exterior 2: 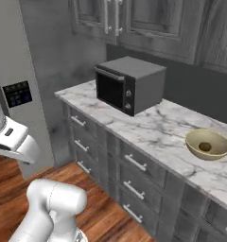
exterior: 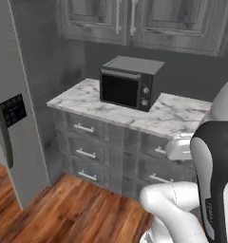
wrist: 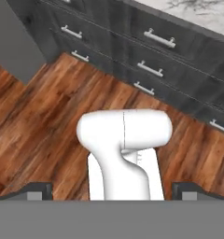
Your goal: Take the orange, mushroom, and kiwi from the freezer and place them in the bowl on the counter.
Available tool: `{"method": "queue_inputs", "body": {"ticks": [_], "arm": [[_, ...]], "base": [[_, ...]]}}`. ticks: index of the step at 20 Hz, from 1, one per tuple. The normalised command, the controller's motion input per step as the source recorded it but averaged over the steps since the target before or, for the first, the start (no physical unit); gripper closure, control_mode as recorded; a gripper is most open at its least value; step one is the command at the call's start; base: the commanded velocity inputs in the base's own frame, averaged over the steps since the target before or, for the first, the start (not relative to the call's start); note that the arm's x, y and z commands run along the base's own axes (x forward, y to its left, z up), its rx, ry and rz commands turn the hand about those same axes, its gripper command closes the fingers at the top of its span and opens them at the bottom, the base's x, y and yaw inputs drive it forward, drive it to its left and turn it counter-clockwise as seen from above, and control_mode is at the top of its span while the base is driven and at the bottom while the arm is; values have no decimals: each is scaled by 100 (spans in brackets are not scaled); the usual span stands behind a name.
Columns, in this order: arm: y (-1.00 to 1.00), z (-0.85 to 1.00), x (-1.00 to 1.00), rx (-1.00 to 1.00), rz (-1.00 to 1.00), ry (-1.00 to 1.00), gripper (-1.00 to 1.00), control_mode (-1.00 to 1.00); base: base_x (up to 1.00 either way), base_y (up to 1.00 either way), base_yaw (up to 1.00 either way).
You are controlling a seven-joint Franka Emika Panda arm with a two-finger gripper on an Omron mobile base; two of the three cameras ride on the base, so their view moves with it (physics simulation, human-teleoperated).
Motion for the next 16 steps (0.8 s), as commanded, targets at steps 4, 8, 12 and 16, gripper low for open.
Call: {"method": "queue_inputs", "body": {"ticks": [4, 8, 12, 16], "arm": [[0, 0, 0, 0, 0, 0, -100, 100], [0, 0, 0, 0, 0, 0, -100, 100], [0, 0, 0, 0, 0, 0, -100, 100], [0, 0, 0, 0, 0, 0, -100, 100]], "base": [[-23, 1, 100], [-24, 12, 100], [2, 21, 89], [40, 38, 50]]}}
